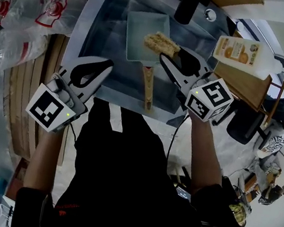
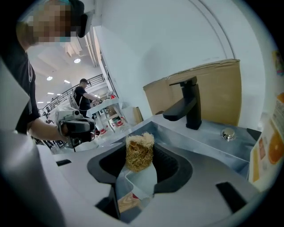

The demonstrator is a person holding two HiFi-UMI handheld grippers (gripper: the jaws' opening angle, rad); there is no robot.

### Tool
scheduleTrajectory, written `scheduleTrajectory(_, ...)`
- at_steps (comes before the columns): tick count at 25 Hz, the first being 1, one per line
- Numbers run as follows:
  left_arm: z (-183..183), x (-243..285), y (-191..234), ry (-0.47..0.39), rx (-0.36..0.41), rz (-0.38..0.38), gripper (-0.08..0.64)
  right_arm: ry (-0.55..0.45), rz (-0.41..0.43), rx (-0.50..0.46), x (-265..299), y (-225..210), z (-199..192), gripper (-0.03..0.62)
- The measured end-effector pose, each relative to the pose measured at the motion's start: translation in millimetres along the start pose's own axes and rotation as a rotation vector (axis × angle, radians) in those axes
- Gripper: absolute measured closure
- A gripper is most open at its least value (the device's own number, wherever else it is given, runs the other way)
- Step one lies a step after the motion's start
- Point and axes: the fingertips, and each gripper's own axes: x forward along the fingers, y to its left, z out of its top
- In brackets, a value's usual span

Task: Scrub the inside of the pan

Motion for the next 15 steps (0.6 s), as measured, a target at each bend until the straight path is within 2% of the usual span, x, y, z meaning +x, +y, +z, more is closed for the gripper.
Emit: scheduleTrajectory(15, -32.3, -1.7, 29.1, 0.000, -0.050, -0.006, 0.535, 0.157, -0.051, -0.094, 92.2, -39.2, -49.7, 0.405)
